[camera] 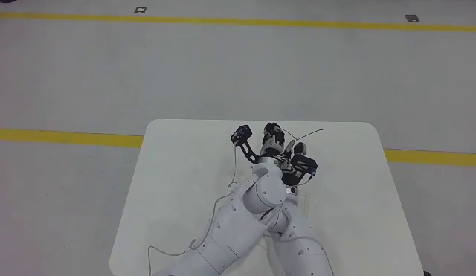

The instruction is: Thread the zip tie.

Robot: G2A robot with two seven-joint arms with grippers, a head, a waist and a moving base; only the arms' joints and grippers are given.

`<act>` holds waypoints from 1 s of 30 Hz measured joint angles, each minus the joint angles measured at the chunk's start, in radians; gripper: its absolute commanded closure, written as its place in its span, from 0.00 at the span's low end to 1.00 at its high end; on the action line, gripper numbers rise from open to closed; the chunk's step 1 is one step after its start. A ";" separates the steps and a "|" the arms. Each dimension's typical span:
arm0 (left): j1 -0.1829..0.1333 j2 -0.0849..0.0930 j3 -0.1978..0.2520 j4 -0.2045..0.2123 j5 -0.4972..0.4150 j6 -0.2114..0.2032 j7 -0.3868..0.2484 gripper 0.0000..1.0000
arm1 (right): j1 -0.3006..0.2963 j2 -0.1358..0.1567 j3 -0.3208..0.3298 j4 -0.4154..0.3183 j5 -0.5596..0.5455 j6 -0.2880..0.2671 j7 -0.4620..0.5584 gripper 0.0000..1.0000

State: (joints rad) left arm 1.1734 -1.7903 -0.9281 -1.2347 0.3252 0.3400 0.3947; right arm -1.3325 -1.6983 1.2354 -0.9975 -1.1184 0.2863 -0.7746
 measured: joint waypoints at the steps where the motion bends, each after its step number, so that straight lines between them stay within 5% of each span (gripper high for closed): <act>1: 0.000 0.000 0.000 0.000 0.000 0.000 0.000 1.00 | 0.001 0.000 0.000 0.001 0.001 -0.001 -0.001 0.84; 30: 0.000 0.000 0.000 0.000 0.000 0.000 0.000 1.00 | 0.006 -0.003 0.001 0.009 0.007 -0.005 -0.014 0.85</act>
State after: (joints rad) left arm 1.1734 -1.7903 -0.9281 -1.2347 0.3252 0.3400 0.3947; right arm -1.3266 -1.7009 1.2363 -0.9882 -1.1116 0.2815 -0.7886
